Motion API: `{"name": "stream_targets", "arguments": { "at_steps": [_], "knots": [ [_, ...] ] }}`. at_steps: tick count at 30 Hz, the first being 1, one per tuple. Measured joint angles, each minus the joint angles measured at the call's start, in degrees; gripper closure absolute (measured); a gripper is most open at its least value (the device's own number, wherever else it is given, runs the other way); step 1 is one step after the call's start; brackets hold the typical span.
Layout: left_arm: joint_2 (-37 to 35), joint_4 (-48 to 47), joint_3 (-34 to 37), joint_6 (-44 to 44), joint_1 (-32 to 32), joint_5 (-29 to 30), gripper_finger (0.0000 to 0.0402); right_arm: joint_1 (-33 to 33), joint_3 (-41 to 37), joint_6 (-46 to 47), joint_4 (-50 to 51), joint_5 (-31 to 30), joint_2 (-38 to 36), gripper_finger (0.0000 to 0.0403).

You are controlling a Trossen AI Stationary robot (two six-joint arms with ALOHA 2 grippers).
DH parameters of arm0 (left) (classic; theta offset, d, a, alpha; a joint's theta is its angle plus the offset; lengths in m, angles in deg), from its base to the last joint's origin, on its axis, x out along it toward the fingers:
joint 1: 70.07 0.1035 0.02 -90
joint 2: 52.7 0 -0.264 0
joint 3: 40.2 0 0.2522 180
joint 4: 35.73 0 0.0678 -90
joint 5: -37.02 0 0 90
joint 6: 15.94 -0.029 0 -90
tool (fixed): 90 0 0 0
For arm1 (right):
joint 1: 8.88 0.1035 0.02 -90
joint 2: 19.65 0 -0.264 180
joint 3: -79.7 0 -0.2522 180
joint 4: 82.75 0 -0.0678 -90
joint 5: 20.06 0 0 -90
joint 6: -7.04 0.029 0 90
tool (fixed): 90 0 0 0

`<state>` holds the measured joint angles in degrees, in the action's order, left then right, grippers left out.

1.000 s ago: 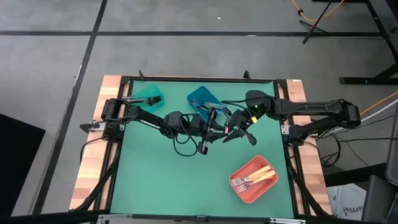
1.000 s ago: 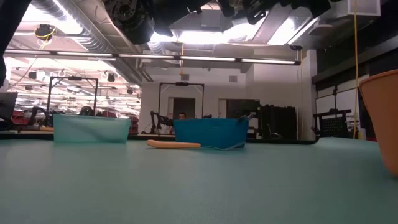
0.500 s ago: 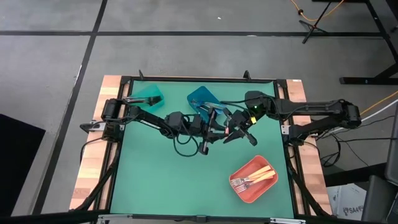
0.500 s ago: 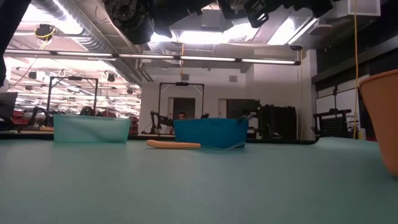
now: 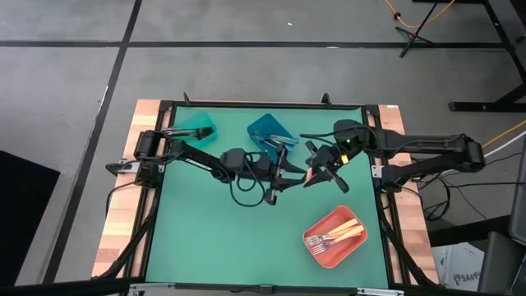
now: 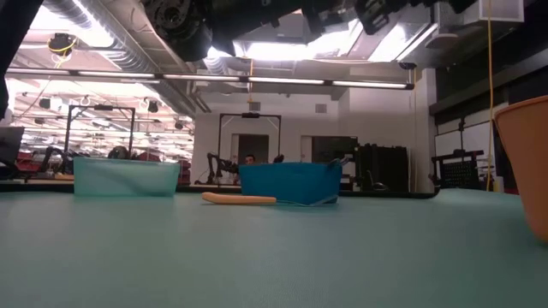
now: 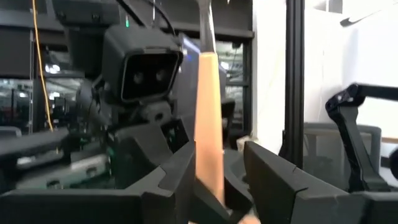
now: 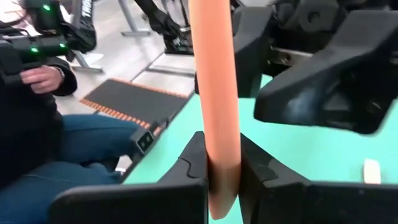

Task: Sort silverware by color (type)
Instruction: Put the orange fork into the orange bin

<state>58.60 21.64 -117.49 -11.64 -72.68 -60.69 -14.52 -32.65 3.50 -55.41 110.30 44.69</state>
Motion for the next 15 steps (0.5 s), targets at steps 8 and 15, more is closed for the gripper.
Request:
{"name": "stream_targets", "arguments": {
  "at_steps": [8, 15],
  "knots": [
    [0.0, -10.3, 0.0, 0.1, 0.0, -0.2, 0.0273, 0.0, 0.0, -1.4, 15.9, -5.3, -4.6, 0.0377],
    [0.0, -21.4, 0.0, 0.2, 0.0, -0.2, 0.0273, 0.2, 0.0, -1.3, 29.4, -6.8, -6.9, 0.0376]
  ]
}}
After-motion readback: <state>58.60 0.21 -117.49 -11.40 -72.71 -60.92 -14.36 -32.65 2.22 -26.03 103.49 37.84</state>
